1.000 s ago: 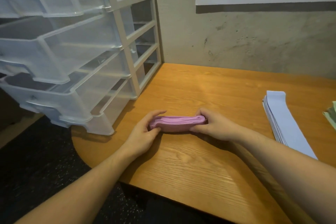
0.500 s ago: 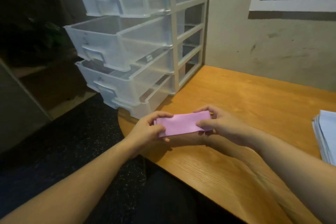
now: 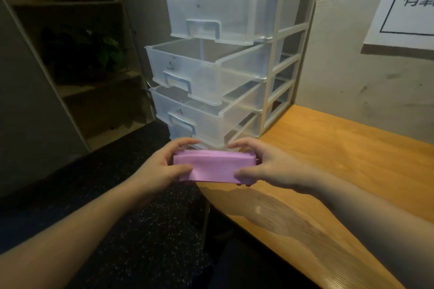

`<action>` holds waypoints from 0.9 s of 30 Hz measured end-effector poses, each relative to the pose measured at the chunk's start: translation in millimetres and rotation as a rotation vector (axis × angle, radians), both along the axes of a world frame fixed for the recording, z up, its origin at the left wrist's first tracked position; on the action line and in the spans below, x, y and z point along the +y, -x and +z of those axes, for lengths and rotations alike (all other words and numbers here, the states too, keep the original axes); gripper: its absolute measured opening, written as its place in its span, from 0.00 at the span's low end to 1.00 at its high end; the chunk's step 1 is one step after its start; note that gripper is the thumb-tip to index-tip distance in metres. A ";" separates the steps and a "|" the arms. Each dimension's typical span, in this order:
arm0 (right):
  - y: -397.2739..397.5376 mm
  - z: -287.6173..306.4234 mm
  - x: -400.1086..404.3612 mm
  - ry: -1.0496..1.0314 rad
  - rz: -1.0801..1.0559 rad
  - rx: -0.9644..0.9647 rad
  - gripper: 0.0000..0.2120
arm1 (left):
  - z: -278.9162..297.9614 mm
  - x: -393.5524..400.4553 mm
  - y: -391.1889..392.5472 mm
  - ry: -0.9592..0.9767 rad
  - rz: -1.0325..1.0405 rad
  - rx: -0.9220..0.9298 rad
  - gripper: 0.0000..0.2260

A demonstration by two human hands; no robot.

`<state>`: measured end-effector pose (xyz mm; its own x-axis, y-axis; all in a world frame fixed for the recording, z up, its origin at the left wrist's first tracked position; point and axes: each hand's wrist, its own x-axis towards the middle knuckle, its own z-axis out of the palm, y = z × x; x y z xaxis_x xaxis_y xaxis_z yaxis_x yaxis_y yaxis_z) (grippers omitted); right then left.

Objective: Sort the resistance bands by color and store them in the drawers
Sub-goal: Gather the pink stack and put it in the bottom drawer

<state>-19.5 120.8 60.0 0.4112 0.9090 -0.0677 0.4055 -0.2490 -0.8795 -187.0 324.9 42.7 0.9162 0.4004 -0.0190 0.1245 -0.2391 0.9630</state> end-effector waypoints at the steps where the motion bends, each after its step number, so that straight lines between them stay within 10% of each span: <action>1: 6.4 0.4 12.2 -0.004 0.009 -0.058 0.28 | 2.4 10.0 7.2 -0.021 0.023 -0.028 0.24; 9: 32.8 9.5 94.5 -0.020 0.043 -0.232 0.34 | 25.5 74.2 42.2 -0.298 0.145 -0.127 0.22; 27: -6.2 29.3 134.5 -0.311 -0.068 0.082 0.34 | 51.0 121.9 -6.8 -0.347 0.212 -0.338 0.22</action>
<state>-13.3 255.3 89.3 0.4759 0.8622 0.1738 0.3224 0.0129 -0.9465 -180.2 446.8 93.7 0.7463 0.5081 0.4301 -0.0991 -0.5541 0.8265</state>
